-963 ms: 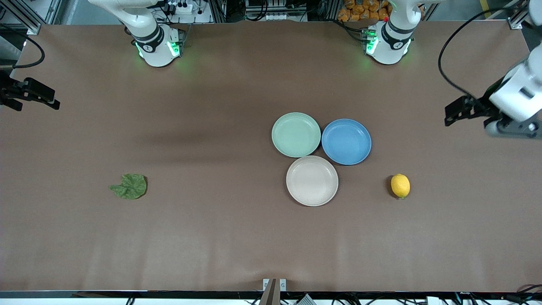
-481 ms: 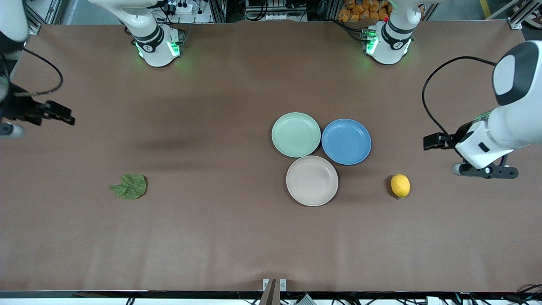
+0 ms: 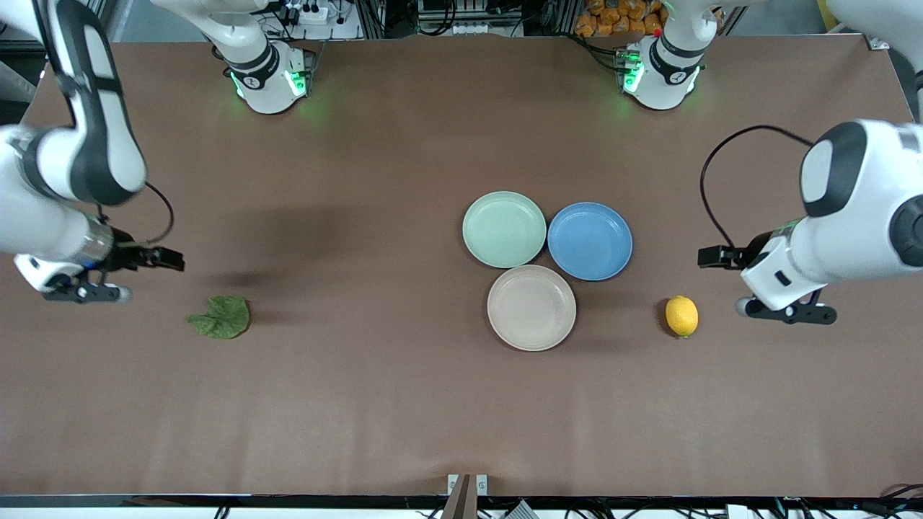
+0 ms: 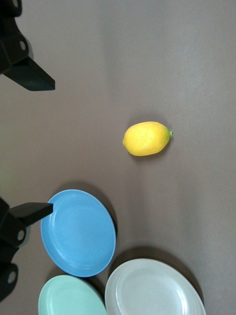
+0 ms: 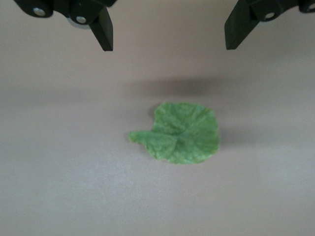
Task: Place lemon and lettuce in plates
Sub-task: 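Lower the right gripper onto the lettuce while the left gripper grasps the lemon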
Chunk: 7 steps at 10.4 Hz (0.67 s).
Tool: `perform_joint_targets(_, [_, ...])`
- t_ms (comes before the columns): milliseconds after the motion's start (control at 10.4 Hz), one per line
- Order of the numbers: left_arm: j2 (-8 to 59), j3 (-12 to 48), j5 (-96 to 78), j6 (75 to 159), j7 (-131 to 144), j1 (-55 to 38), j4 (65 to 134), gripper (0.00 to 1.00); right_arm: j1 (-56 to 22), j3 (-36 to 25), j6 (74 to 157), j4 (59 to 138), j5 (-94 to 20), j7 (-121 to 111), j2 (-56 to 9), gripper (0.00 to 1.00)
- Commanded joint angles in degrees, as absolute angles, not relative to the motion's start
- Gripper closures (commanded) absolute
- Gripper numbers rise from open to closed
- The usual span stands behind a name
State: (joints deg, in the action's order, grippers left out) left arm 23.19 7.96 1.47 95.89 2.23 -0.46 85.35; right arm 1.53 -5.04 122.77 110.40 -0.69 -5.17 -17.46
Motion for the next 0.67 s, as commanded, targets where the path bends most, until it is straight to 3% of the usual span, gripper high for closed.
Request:
perform_joint_targets(0, [24.08, 8.09, 2.99, 102.01, 3.16, 0.61, 89.80, 0.00, 2.28, -4.31, 130.56, 109.25, 0.00, -4.57, -24.84, 0.00])
perform_joint_targets(289, [26.18, 7.65, 2.99, 113.17, 3.08, 0.97, 96.92, 0.00, 2.02, -4.04, 140.16, 109.07, -0.70, -4.48, -31.80, 0.06])
perform_joint_targets(481, [27.42, 7.47, 2.99, 115.31, 2.99, 2.10, 98.52, 0.00, 1.85, -3.96, 144.56, 108.63, -0.70, -4.48, -34.88, 0.11])
perform_joint_targets(578, [27.60, 7.47, 2.99, 115.31, 3.08, 2.63, 98.44, 0.00, 1.76, -3.96, 144.75, 108.11, -0.70, -4.48, -35.68, 0.20])
